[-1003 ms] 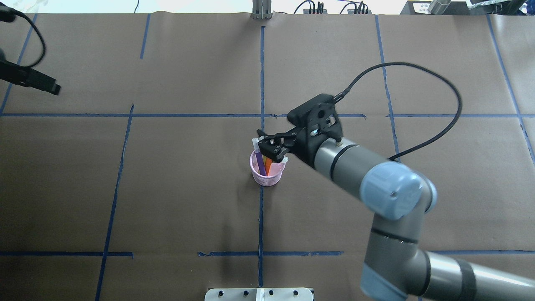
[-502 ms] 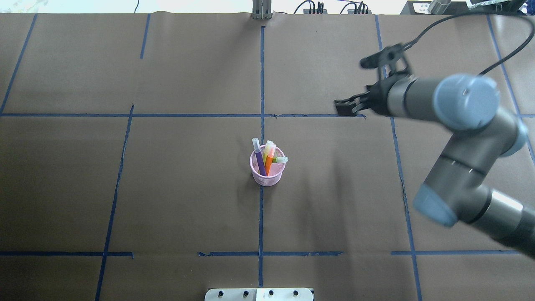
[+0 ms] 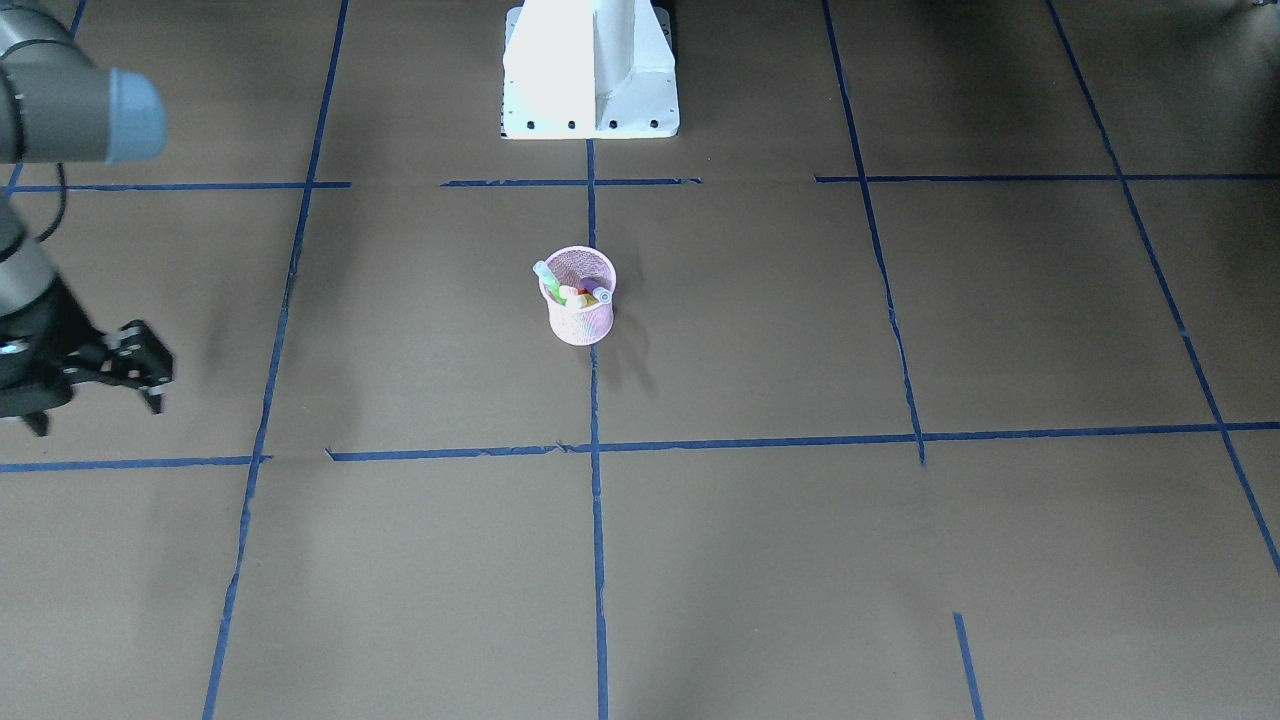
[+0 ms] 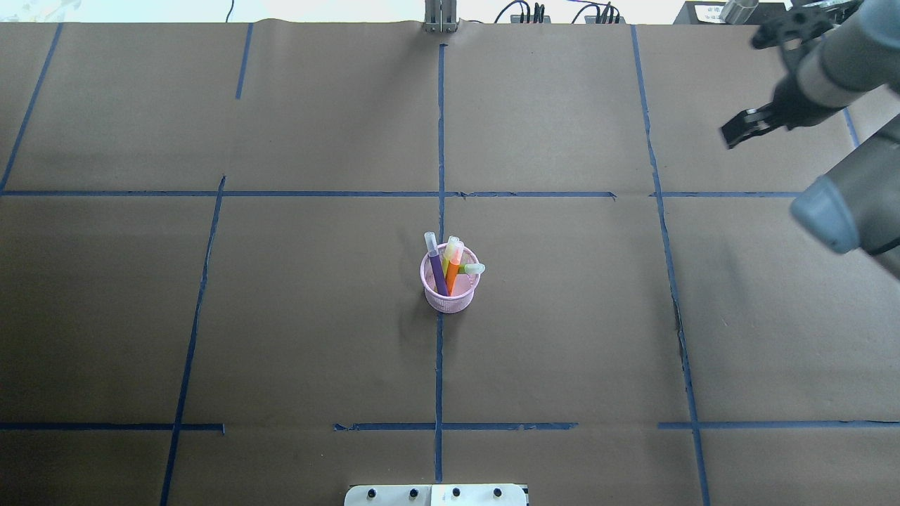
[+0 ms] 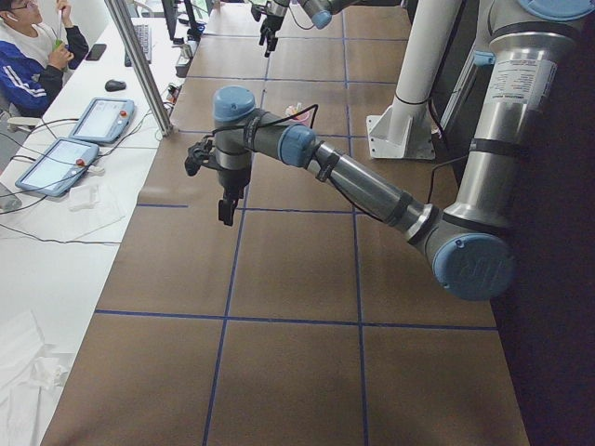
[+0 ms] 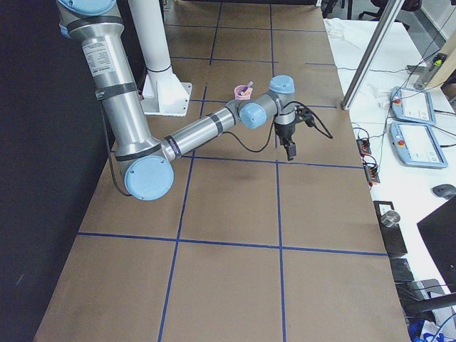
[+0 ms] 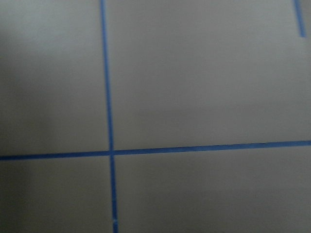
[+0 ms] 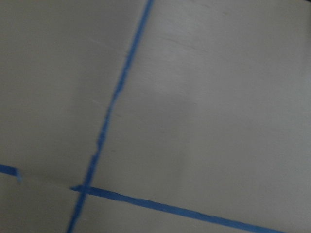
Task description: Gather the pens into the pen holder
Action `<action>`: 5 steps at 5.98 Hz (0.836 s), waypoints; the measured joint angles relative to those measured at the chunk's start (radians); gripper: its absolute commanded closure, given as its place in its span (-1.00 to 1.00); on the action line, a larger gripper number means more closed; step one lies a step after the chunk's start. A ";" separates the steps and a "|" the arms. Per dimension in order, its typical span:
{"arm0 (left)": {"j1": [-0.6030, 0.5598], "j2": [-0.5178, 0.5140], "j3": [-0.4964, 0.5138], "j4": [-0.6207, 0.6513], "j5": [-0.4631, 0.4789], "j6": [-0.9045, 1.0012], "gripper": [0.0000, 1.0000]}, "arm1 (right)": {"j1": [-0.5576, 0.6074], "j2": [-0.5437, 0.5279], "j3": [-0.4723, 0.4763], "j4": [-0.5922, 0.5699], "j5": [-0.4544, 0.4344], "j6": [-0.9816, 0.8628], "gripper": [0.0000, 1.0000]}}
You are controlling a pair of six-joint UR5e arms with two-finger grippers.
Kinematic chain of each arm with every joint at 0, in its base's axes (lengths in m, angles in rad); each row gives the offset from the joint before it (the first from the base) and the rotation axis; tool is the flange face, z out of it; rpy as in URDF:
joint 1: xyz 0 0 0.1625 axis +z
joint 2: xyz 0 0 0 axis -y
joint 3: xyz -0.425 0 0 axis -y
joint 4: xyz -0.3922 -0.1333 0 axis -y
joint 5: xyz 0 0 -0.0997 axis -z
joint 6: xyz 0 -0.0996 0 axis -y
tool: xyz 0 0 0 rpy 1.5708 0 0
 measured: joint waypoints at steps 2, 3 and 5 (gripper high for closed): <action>-0.082 0.055 0.120 -0.009 -0.089 0.102 -1.00 | 0.206 -0.044 -0.135 -0.027 0.250 -0.108 -0.99; -0.116 0.093 0.145 -0.016 -0.118 0.144 -1.00 | 0.269 -0.081 -0.165 -0.027 0.296 -0.124 -0.99; -0.142 0.145 0.173 -0.040 -0.127 0.189 -1.00 | 0.327 -0.125 -0.187 -0.019 0.312 -0.128 -0.99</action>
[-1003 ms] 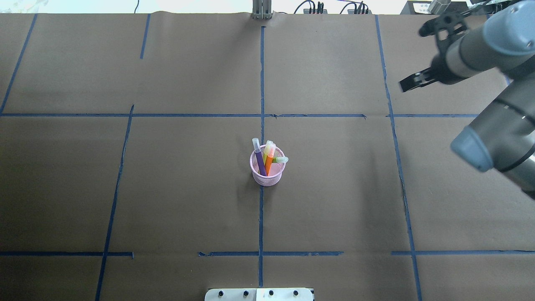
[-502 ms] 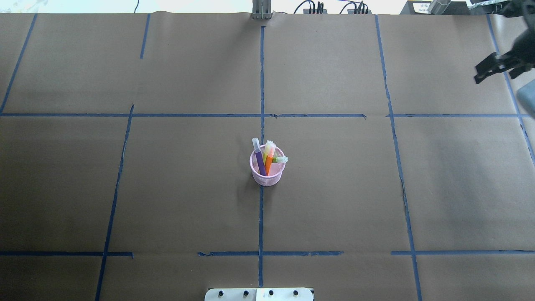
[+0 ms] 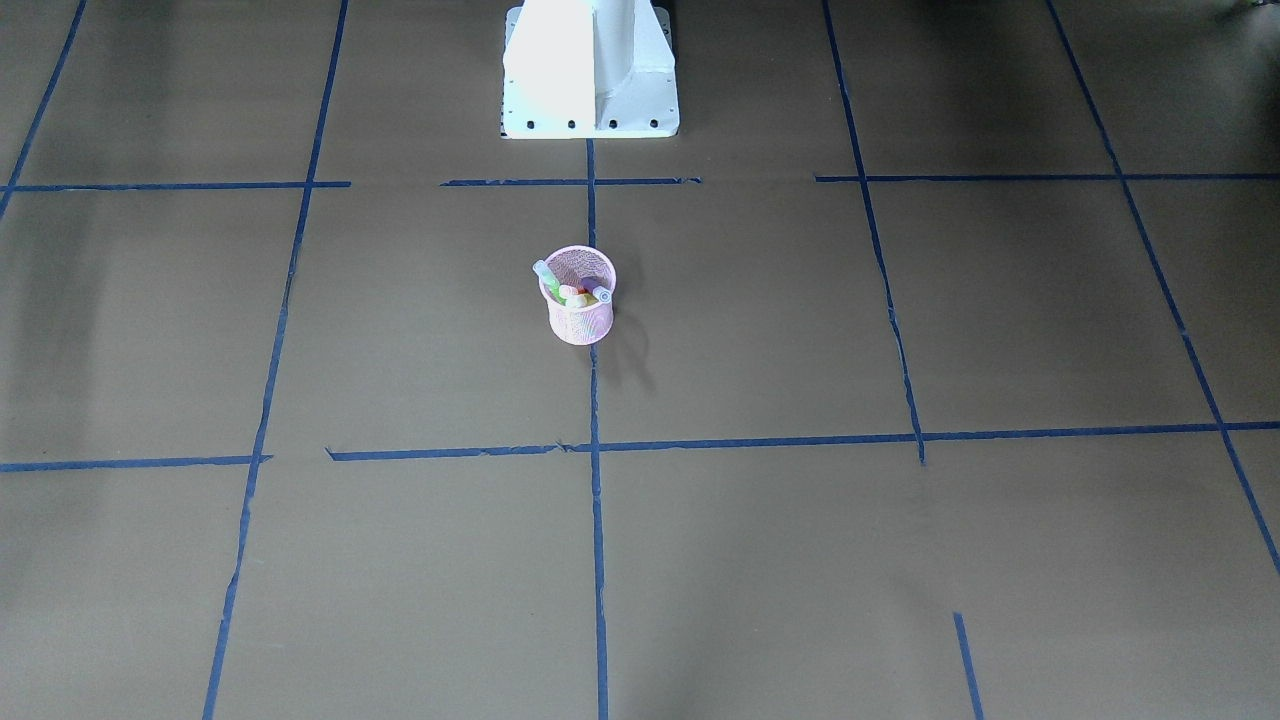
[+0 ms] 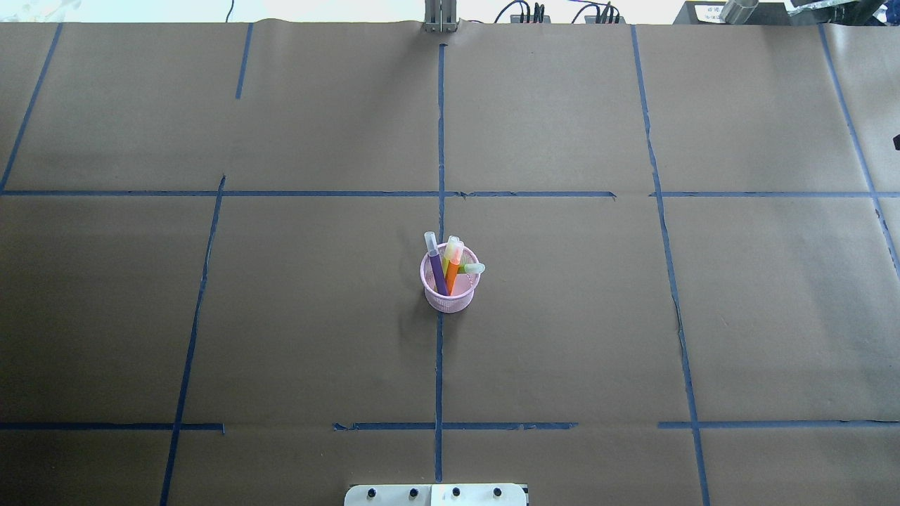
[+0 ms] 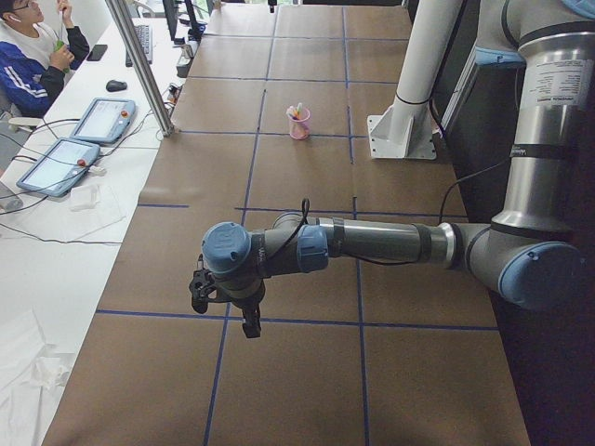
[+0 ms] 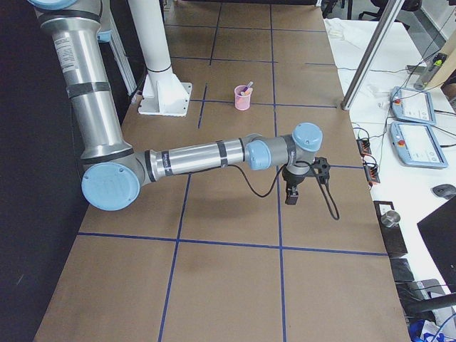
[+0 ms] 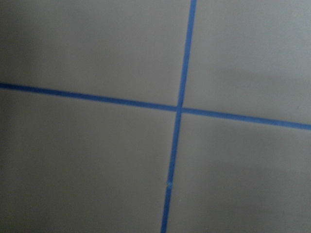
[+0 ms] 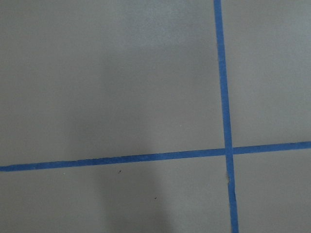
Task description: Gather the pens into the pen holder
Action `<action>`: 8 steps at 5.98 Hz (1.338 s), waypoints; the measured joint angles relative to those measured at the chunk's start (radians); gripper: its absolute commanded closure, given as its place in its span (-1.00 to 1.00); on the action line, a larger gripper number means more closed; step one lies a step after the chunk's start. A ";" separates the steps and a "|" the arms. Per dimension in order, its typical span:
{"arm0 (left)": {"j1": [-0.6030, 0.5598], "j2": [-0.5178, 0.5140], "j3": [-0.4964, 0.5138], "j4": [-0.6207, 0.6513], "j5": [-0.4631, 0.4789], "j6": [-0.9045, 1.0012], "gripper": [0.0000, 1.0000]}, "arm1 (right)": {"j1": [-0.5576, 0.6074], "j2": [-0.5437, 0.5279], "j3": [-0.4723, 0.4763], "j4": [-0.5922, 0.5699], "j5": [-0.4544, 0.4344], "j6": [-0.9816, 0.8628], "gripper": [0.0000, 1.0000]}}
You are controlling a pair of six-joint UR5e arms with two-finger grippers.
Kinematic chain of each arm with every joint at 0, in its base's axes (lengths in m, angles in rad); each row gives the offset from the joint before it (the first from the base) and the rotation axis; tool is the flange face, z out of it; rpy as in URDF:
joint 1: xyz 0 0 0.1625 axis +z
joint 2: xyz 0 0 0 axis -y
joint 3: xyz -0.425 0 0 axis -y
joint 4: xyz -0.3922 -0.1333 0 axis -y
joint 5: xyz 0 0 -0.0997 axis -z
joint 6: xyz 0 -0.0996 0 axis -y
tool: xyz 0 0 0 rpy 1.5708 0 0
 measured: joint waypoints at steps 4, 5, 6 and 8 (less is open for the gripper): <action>0.027 0.015 0.112 -0.147 0.004 0.006 -1.00 | 0.113 -0.081 0.001 0.002 0.029 -0.068 -0.99; 0.033 0.012 0.159 -0.222 0.002 0.000 -1.00 | 0.151 -0.118 0.000 0.002 0.053 -0.144 -0.99; 0.034 0.009 0.175 -0.249 0.001 -0.002 -1.00 | 0.178 -0.153 -0.003 0.002 0.063 -0.215 -0.99; 0.034 0.008 0.154 -0.249 0.003 -0.004 -1.00 | 0.200 -0.191 -0.008 0.001 0.057 -0.256 -0.99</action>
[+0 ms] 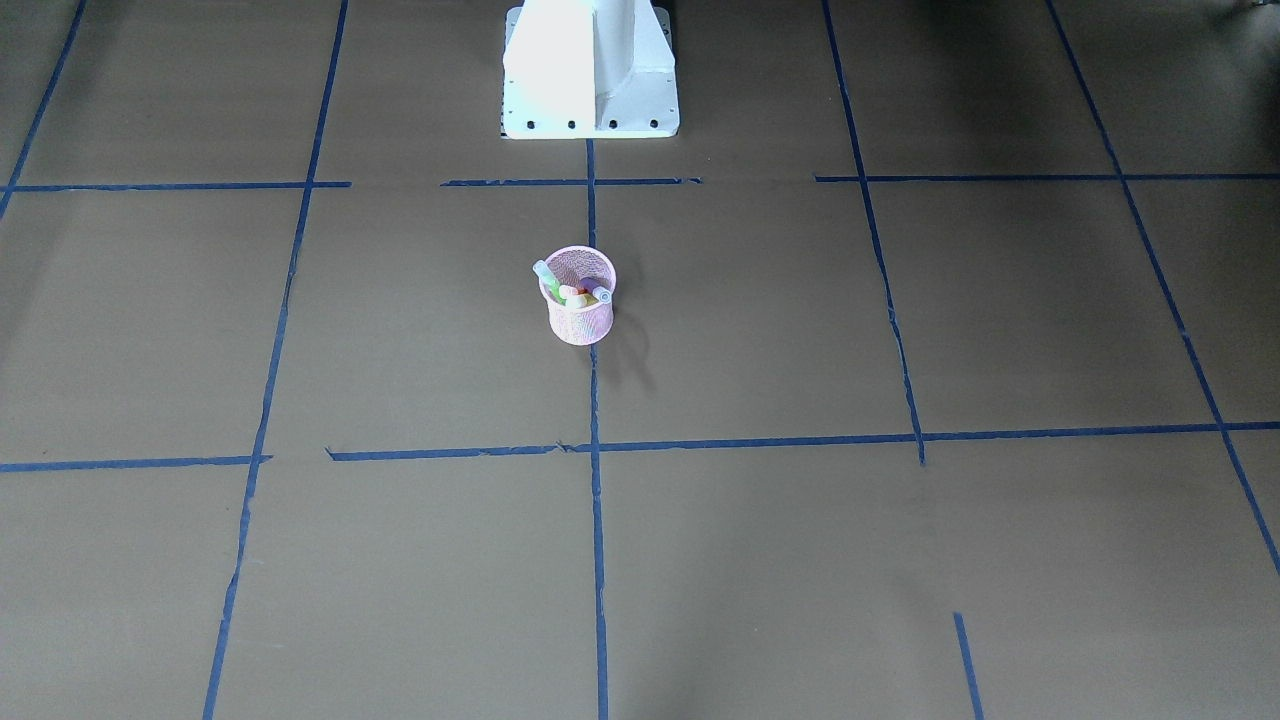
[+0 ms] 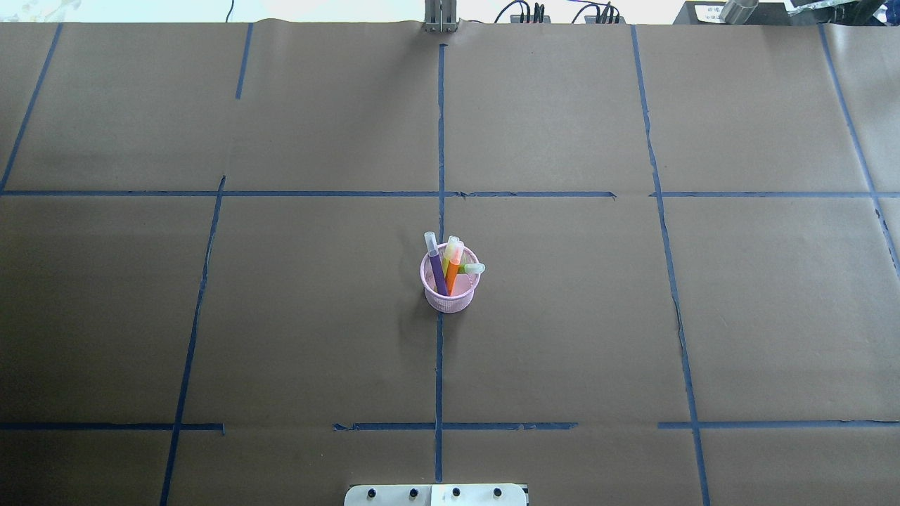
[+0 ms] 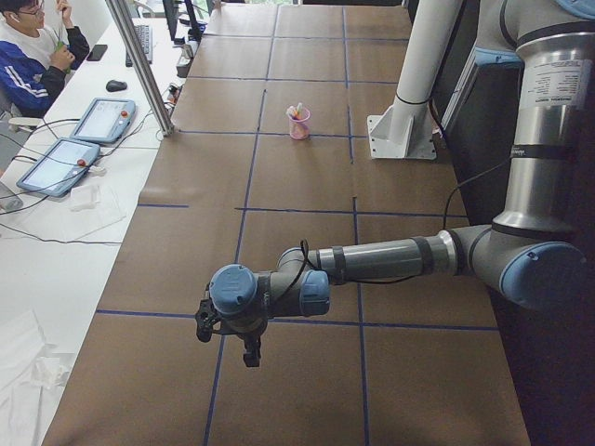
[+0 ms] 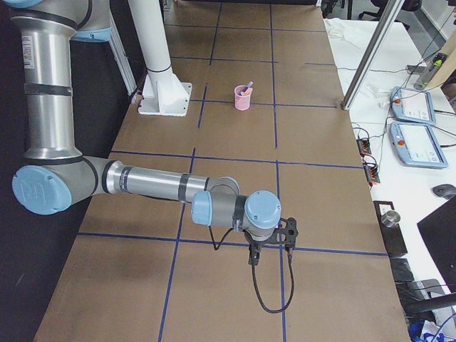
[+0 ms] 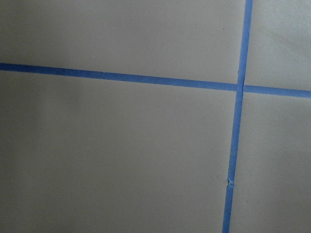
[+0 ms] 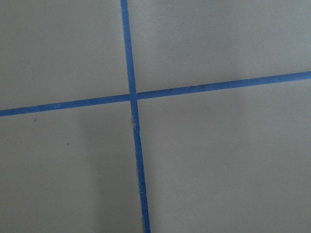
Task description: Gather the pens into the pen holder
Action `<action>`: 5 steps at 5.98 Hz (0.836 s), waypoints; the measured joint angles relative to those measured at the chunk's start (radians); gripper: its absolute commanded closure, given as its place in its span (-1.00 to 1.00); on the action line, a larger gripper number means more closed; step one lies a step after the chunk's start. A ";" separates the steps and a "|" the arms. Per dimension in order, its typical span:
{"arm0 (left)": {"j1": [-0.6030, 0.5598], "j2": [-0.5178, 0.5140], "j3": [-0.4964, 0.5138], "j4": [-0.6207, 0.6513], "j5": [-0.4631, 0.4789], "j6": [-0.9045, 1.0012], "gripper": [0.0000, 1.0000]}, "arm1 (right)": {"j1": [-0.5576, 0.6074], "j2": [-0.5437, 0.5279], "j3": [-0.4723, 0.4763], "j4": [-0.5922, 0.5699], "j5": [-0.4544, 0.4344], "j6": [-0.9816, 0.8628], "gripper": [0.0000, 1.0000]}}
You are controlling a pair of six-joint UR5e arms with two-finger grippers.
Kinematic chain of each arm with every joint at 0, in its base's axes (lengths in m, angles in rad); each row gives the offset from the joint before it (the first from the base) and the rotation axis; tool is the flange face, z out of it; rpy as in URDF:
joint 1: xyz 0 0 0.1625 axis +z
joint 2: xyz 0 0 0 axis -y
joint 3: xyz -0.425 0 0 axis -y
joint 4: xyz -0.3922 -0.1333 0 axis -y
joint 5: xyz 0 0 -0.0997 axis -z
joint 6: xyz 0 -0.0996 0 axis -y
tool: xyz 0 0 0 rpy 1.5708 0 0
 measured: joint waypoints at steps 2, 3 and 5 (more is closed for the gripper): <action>-0.003 0.016 -0.111 0.090 0.002 0.000 -1.00 | 0.025 -0.020 -0.002 -0.007 0.004 -0.002 -0.99; -0.003 0.035 -0.152 0.132 0.002 0.002 -1.00 | 0.035 -0.024 -0.003 -0.010 0.005 -0.002 -0.99; -0.002 0.053 -0.169 0.152 0.000 0.003 -1.00 | 0.039 -0.028 -0.004 -0.012 0.004 0.003 -0.99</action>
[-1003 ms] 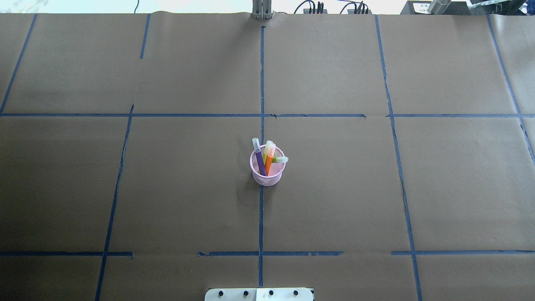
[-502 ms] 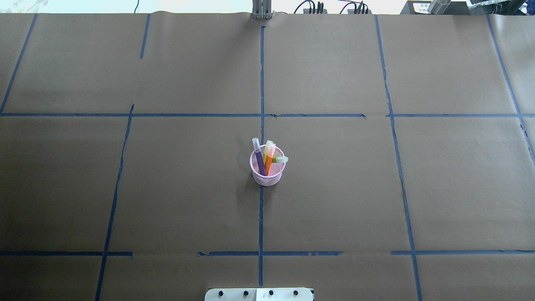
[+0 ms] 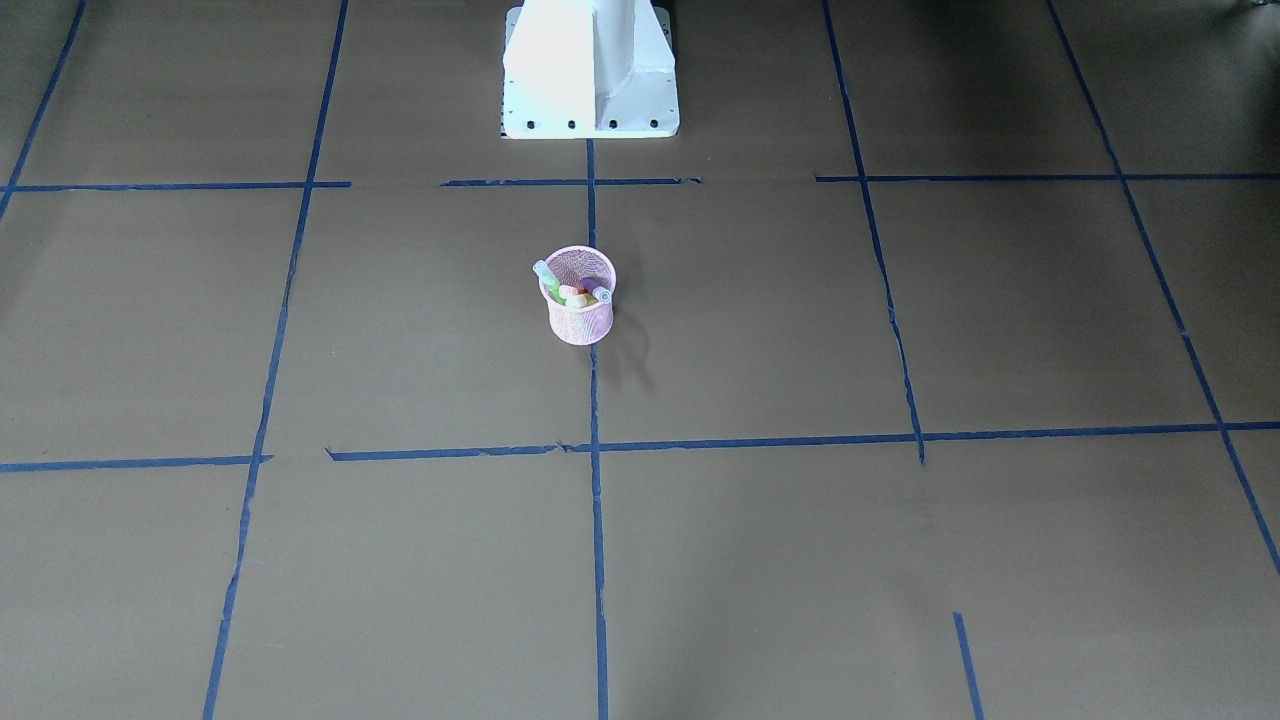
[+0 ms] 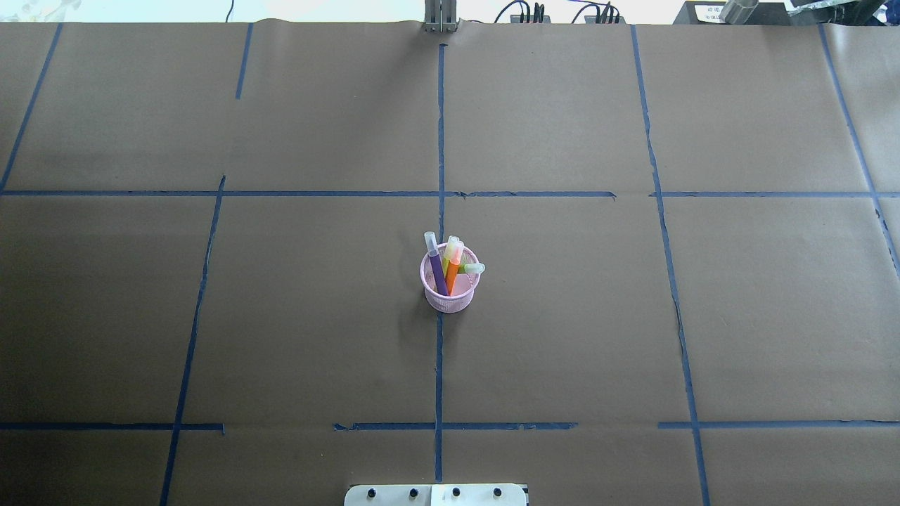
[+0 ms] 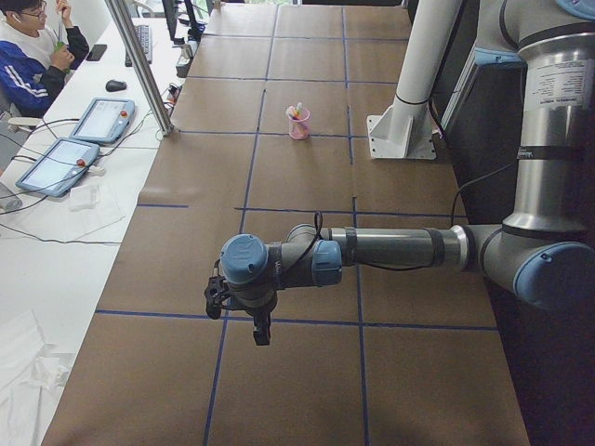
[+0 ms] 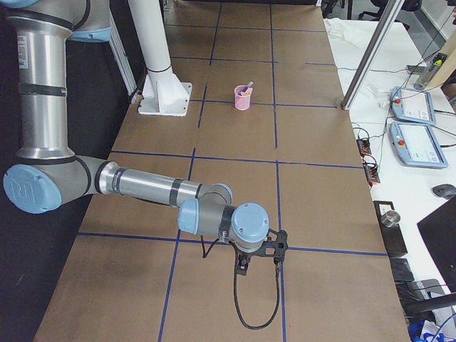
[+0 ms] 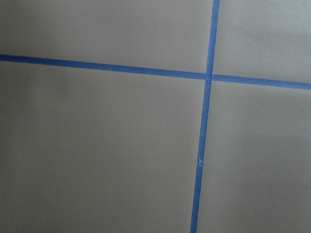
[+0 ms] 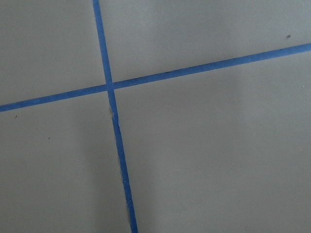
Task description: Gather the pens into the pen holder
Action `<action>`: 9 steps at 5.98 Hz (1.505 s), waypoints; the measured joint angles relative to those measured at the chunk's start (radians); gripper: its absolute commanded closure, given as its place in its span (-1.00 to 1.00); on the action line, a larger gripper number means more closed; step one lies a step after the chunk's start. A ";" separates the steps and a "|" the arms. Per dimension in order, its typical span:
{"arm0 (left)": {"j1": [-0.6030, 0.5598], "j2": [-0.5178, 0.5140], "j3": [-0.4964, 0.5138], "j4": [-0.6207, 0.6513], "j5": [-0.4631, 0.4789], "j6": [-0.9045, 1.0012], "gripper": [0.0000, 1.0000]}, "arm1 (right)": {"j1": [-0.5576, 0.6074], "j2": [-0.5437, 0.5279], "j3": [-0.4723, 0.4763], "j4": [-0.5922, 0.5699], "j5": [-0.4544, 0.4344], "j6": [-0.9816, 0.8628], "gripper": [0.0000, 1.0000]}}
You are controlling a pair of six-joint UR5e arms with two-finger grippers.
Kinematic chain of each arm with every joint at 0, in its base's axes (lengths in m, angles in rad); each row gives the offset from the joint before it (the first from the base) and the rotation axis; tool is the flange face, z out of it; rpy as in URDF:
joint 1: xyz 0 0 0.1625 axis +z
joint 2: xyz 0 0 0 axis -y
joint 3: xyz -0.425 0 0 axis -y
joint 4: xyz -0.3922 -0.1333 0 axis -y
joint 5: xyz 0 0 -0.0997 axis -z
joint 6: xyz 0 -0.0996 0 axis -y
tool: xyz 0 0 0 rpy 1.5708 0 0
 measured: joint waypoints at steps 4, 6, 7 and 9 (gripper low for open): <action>0.000 0.002 0.000 0.005 -0.004 0.003 -1.00 | 0.002 0.014 0.014 0.001 -0.003 0.040 -0.99; 0.000 0.002 0.002 0.005 -0.005 0.004 -1.00 | 0.000 0.021 0.014 0.001 -0.002 0.063 -0.99; 0.000 0.002 0.004 0.004 -0.005 0.005 -1.00 | -0.001 0.020 0.014 0.002 0.000 0.065 -0.99; 0.001 0.002 0.006 0.002 -0.005 0.005 -1.00 | -0.001 0.018 0.013 0.007 0.001 0.065 -0.99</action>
